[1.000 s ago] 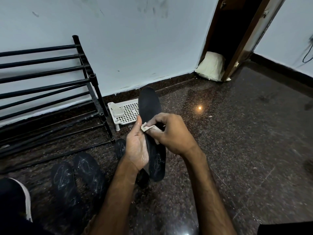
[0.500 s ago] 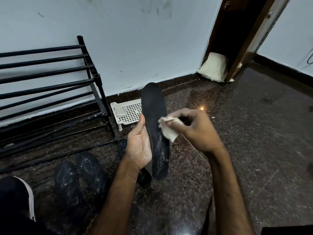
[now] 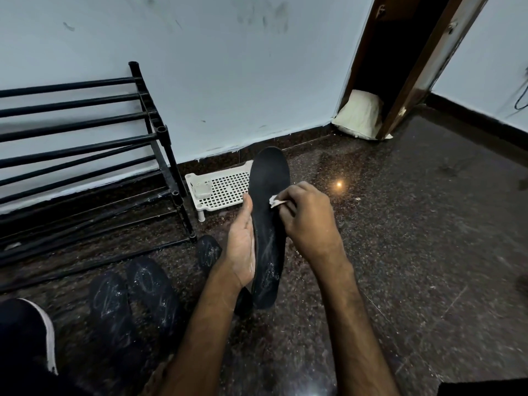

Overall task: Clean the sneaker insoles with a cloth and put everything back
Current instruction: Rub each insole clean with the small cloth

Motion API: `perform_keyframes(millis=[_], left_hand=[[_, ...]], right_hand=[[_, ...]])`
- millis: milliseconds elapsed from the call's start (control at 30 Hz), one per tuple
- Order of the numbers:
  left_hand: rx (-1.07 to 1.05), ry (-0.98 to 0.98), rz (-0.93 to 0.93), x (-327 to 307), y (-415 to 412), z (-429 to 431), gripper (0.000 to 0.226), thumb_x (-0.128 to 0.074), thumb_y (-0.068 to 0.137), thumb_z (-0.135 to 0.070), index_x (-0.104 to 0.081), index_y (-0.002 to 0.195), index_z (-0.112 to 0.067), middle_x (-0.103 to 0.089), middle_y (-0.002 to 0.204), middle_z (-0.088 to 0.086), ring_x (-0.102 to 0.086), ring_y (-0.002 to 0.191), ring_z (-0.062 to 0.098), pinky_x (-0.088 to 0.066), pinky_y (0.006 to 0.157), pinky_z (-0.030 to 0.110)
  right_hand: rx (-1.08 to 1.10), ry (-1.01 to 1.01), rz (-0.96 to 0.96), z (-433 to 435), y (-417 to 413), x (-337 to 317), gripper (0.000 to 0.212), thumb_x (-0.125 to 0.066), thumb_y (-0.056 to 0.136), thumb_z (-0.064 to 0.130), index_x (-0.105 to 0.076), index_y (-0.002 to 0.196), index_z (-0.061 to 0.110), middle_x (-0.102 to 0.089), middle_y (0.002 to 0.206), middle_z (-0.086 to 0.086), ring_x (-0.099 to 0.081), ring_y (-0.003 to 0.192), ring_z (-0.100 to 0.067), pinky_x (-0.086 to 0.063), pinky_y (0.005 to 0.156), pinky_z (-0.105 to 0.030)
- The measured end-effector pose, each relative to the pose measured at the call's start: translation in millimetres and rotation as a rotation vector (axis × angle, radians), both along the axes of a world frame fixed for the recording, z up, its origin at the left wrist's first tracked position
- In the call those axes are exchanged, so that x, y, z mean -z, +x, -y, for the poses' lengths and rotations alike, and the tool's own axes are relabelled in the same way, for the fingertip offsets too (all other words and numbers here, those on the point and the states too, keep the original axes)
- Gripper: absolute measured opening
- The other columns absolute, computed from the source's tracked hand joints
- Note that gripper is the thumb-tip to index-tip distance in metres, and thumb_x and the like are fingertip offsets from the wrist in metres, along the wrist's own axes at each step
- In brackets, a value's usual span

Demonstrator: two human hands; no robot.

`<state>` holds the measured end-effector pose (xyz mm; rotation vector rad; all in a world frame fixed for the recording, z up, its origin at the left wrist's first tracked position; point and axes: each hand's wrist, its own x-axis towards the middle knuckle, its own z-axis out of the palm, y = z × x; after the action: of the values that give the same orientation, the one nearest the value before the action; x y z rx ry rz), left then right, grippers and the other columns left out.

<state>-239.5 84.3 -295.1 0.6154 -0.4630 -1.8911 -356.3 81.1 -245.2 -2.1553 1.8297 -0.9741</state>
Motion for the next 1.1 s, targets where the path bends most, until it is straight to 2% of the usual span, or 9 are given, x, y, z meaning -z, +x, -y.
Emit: perform_keyframes(millis=[167, 300, 400, 533, 667, 767, 900, 1033, 1100], left_hand=[[-0.024, 0.004, -0.021, 2.2, -4.0, 1.1, 0.065, -0.030, 0.102, -0.054, -0.078, 0.105, -0.011, -0.071, 0.113, 0.013, -0.070, 0.102, 0.021, -0.054, 0.093, 0.033], [0.058, -0.012, 0.009, -2.7, -5.9, 2.0, 0.066, -0.028, 0.101, -0.058, -0.071, 0.117, -0.011, -0.072, 0.113, 0.013, -0.071, 0.100, 0.021, -0.060, 0.083, 0.034], [0.054, -0.033, 0.053, -2.5, -5.1, 3.0, 0.069, -0.023, 0.100, -0.061, -0.064, 0.123, -0.010, -0.073, 0.108, 0.013, -0.072, 0.093, 0.021, -0.059, 0.070, 0.032], [0.043, -0.006, 0.051, -0.5, -10.7, 1.7, 0.068, -0.026, 0.100, -0.061, -0.069, 0.115, -0.011, -0.071, 0.115, 0.014, -0.070, 0.104, 0.022, -0.060, 0.079, 0.032], [0.047, -0.029, 0.093, 2.5, -7.9, 4.4, 0.071, -0.022, 0.100, -0.062, -0.061, 0.129, -0.011, -0.070, 0.119, 0.012, -0.067, 0.109, 0.022, -0.057, 0.081, 0.032], [0.055, -0.013, 0.093, 8.1, -6.8, 4.6, 0.073, -0.022, 0.099, -0.064, -0.060, 0.129, -0.010, -0.072, 0.111, 0.012, -0.070, 0.100, 0.022, -0.058, 0.074, 0.032], [0.034, 0.027, 0.102, 14.4, -5.7, 6.3, 0.073, -0.026, 0.097, -0.067, -0.061, 0.131, -0.012, -0.066, 0.127, 0.015, -0.063, 0.117, 0.026, -0.053, 0.090, 0.038], [0.078, 0.011, 0.083, 14.1, -0.4, 7.3, 0.074, -0.025, 0.097, -0.067, -0.065, 0.120, -0.010, -0.073, 0.103, 0.011, -0.070, 0.090, 0.022, -0.058, 0.074, 0.033], [0.086, 0.001, 0.094, 13.7, 0.0, 6.9, 0.076, -0.023, 0.097, -0.068, -0.065, 0.124, -0.010, -0.072, 0.109, 0.014, -0.070, 0.093, 0.024, -0.057, 0.077, 0.037]], right_hand=[[-0.112, 0.054, 0.001, -2.0, 12.0, -1.1, 0.013, -0.065, 0.082, 0.009, -0.072, 0.093, 0.013, -0.065, 0.094, 0.000, -0.061, 0.085, -0.013, -0.050, 0.082, -0.027], [0.068, -0.070, 0.024, 3.8, 4.3, -0.8, 0.014, -0.065, 0.087, 0.006, -0.070, 0.099, 0.012, -0.061, 0.100, 0.001, -0.056, 0.084, -0.010, -0.048, 0.084, -0.025], [0.049, 0.051, 0.025, 1.6, -9.6, 0.1, 0.013, -0.066, 0.084, 0.004, -0.070, 0.090, 0.014, -0.062, 0.095, 0.004, -0.058, 0.083, -0.008, -0.052, 0.085, -0.027], [-0.110, 0.073, 0.076, 1.1, 0.8, -0.7, 0.011, -0.068, 0.081, 0.006, -0.073, 0.088, 0.014, -0.067, 0.091, 0.003, -0.061, 0.082, -0.009, -0.051, 0.082, -0.025], [0.070, -0.056, 0.090, 8.2, -1.1, 7.4, 0.013, -0.065, 0.083, 0.003, -0.069, 0.090, 0.014, -0.062, 0.095, 0.001, -0.060, 0.084, -0.013, -0.052, 0.084, -0.032], [0.053, 0.057, 0.095, 3.6, -9.0, 12.0, 0.011, -0.065, 0.083, 0.003, -0.069, 0.086, 0.013, -0.063, 0.092, 0.002, -0.061, 0.081, -0.012, -0.055, 0.081, -0.035], [-0.076, 0.091, 0.129, 3.8, 0.1, 8.3, 0.011, -0.069, 0.082, 0.006, -0.073, 0.089, 0.013, -0.067, 0.093, 0.002, -0.063, 0.084, -0.011, -0.055, 0.083, -0.032], [0.126, 0.017, 0.111, 6.7, -10.1, 12.5, 0.011, -0.067, 0.085, 0.005, -0.070, 0.090, 0.014, -0.062, 0.095, 0.002, -0.059, 0.084, -0.010, -0.054, 0.085, -0.030], [0.064, 0.108, 0.092, 3.7, -14.2, 13.1, 0.011, -0.068, 0.084, 0.005, -0.071, 0.087, 0.014, -0.063, 0.093, 0.003, -0.061, 0.083, -0.011, -0.055, 0.084, -0.033]])
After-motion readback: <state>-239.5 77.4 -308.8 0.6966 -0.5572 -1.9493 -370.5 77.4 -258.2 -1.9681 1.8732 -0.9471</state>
